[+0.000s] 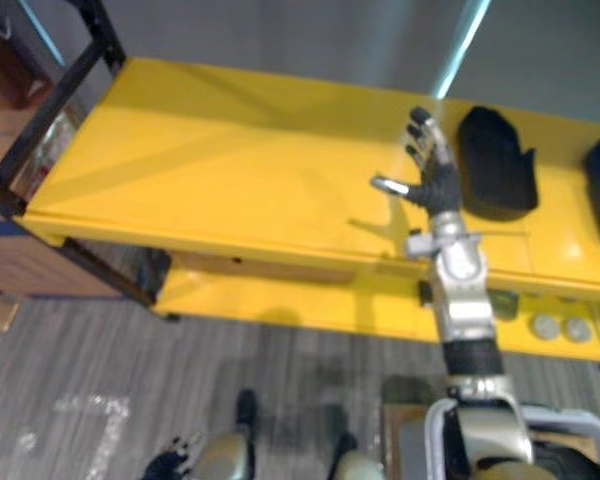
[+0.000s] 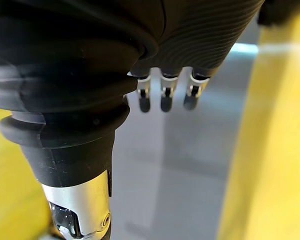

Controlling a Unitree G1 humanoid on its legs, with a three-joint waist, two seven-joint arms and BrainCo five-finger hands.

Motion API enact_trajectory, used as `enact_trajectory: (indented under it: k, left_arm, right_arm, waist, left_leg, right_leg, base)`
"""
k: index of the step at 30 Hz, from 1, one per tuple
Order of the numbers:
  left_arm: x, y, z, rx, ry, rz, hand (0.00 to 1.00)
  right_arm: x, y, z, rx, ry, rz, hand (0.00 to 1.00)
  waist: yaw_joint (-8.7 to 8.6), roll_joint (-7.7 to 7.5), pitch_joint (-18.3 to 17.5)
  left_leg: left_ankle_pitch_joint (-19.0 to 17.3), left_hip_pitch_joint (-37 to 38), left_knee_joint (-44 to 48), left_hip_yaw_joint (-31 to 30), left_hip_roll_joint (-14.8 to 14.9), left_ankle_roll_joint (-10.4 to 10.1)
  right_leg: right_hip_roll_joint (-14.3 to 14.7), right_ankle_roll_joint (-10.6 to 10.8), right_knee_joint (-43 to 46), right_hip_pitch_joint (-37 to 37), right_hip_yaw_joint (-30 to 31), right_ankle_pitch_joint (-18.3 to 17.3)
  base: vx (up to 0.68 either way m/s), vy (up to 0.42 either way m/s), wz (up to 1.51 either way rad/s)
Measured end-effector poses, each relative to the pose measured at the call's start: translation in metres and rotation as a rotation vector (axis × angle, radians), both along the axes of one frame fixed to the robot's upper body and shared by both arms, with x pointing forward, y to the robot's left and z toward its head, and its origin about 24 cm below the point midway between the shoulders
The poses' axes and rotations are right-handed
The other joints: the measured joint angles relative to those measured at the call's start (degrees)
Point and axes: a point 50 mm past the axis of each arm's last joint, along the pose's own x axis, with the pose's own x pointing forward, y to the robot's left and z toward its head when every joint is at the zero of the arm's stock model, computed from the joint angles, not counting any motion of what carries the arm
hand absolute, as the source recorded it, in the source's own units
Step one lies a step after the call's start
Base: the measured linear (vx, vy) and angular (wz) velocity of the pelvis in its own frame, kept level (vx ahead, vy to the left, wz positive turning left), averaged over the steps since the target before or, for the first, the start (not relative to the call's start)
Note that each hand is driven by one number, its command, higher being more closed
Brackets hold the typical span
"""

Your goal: Walk over and take plastic housings, then place them on the shelf

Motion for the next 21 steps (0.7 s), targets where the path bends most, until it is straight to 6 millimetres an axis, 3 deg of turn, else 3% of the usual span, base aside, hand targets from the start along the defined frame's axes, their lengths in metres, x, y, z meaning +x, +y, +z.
enact_trajectory:
  k: [5, 8, 11, 18, 21]
  left_arm:
    - [-0.006, -0.008, -0.004, 0.031, 0.042, 0.057, 0.00]
    - [-0.009, -0.012, -0.006, 0.035, 0.058, 0.071, 0.00]
    - [-0.008, -0.011, -0.005, 0.050, 0.059, 0.079, 0.00]
    - [-0.009, -0.014, -0.006, 0.037, 0.057, 0.111, 0.00]
    - [-0.008, -0.015, -0.006, 0.033, 0.058, 0.110, 0.00]
  right_arm:
    - [-0.055, -0.022, -0.081, 0.095, 0.255, -0.224, 0.00]
    - [-0.080, -0.031, -0.113, 0.146, 0.368, -0.311, 0.00]
    - [-0.102, -0.034, -0.143, 0.153, 0.490, -0.409, 0.00]
    - [-0.136, -0.026, -0.189, 0.192, 0.702, -0.564, 0.00]
    - [-0.158, -0.021, -0.225, 0.227, 0.890, -0.603, 0.00]
  waist:
    - [-2.04, 2.43, -2.77]
    - [-3.71, 3.76, -3.69]
    - [-3.76, 4.02, -4.46]
    - [-3.77, 3.80, -5.03]
    - [-3.71, 3.52, -5.25]
  left_leg:
    - [-0.43, 1.67, -0.39, 1.86, 0.12, -0.01]
    - [-0.63, 2.16, -0.40, 2.89, 0.40, -0.16]
    - [-1.06, 2.71, -0.41, 3.57, 0.55, -0.10]
    - [-1.95, 3.61, -0.43, 5.55, 0.29, -0.04]
    - [-2.14, 3.73, -0.43, 6.19, -0.07, 0.00]
  right_leg:
    - [0.07, 0.08, -0.90, 0.39, 2.12, -0.19]
    - [0.17, 0.14, -0.94, 0.32, 3.19, -0.03]
    - [0.30, 0.10, -0.97, 0.35, 4.22, 0.04]
    - [0.17, -0.17, -1.62, 0.45, 6.17, 0.35]
    - [0.13, -0.25, -2.63, 0.73, 6.35, 0.92]
  base:
    - [-0.05, 0.019, -0.21]
    - [-0.03, 0.020, -0.18]
    - [-0.02, 0.021, -0.17]
    - [0.03, 0.012, -0.13]
    - [0.06, 0.020, -0.07]
